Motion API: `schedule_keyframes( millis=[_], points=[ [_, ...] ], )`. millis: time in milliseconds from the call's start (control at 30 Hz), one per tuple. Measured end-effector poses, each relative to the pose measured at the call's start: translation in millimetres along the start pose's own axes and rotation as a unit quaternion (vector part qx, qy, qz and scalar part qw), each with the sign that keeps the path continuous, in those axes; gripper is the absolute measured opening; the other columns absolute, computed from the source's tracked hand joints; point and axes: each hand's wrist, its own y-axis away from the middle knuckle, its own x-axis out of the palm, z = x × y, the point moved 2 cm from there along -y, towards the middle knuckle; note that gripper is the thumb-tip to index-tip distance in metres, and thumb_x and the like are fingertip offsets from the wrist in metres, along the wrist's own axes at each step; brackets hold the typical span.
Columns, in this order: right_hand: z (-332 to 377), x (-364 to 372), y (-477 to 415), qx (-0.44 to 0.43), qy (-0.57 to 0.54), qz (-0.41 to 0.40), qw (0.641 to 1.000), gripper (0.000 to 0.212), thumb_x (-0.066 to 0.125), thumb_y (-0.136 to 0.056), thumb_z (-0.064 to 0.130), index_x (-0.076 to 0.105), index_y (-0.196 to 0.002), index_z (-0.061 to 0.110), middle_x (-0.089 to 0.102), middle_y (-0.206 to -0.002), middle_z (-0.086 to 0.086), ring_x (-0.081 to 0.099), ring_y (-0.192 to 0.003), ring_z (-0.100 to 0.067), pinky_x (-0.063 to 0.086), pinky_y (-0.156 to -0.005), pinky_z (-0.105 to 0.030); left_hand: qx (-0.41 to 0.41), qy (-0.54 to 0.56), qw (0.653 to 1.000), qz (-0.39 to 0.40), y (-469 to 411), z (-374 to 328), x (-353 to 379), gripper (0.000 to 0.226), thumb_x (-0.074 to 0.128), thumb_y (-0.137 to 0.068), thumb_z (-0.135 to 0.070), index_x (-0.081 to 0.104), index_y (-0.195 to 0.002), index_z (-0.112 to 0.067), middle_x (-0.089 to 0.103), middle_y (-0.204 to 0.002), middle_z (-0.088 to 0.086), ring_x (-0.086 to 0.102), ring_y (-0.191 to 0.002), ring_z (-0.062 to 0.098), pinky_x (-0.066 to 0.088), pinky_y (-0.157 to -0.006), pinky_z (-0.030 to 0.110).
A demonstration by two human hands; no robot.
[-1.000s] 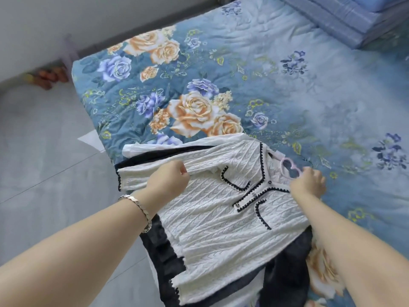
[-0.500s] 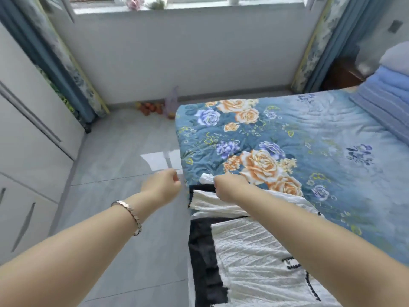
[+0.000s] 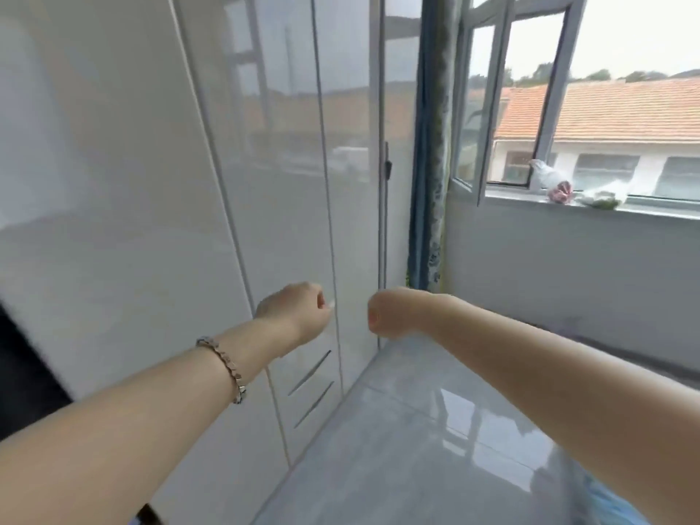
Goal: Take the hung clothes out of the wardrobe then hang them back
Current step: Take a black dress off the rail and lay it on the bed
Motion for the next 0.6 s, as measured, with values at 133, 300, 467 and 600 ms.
schedule_keyframes(
  millis=[133,300,467,600],
  points=[
    [115.0,-58.9,-52.5,-0.067,-0.029,-0.053,0.996,0.03,0.044,-0.091,0.01,0.065,-0.111,0.003,0.069,-0.108,-0.008,0.061,-0.085,-0.02,0.052,-0.076,-0.029,-0.089,-0.036,0.992,-0.082,9.8,114.0,-78.4,0.011,0.045,-0.09,-0.028,0.052,-0.086,-0.021,0.061,-0.101,0.004,0.053,-0.088,0.026,0.036,-0.071,0.026],
    [235.8,-109.0,-106.3,-0.154,-0.098,-0.153,0.971,0.025,0.047,-0.085,0.011,0.065,-0.101,0.005,0.066,-0.108,-0.013,0.063,-0.095,-0.03,0.053,-0.081,-0.033,-0.206,-0.046,0.961,-0.178,27.1,226.7,-154.6,0.012,0.042,-0.09,-0.023,0.053,-0.088,-0.021,0.059,-0.094,0.0,0.052,-0.083,0.023,0.037,-0.068,0.025],
    [337.1,-162.6,-141.4,-0.265,-0.2,-0.226,0.916,0.026,0.044,-0.087,0.011,0.066,-0.101,0.009,0.068,-0.101,-0.01,0.064,-0.093,-0.03,0.051,-0.074,-0.031,-0.277,-0.044,0.917,-0.283,35.3,315.0,-216.2,0.016,0.041,-0.09,-0.024,0.055,-0.09,-0.017,0.057,-0.079,-0.003,0.054,-0.071,0.018,0.034,-0.054,0.026],
    [409.8,-199.5,-154.5,-0.376,-0.251,-0.267,0.851,0.028,0.04,-0.089,0.013,0.061,-0.108,0.016,0.065,-0.1,-0.007,0.062,-0.085,-0.029,0.052,-0.069,-0.031,-0.313,-0.059,0.87,-0.376,33.8,368.5,-254.2,0.017,0.04,-0.093,-0.024,0.054,-0.086,-0.017,0.057,-0.075,-0.001,0.053,-0.068,0.02,0.033,-0.054,0.027]
  ],
)
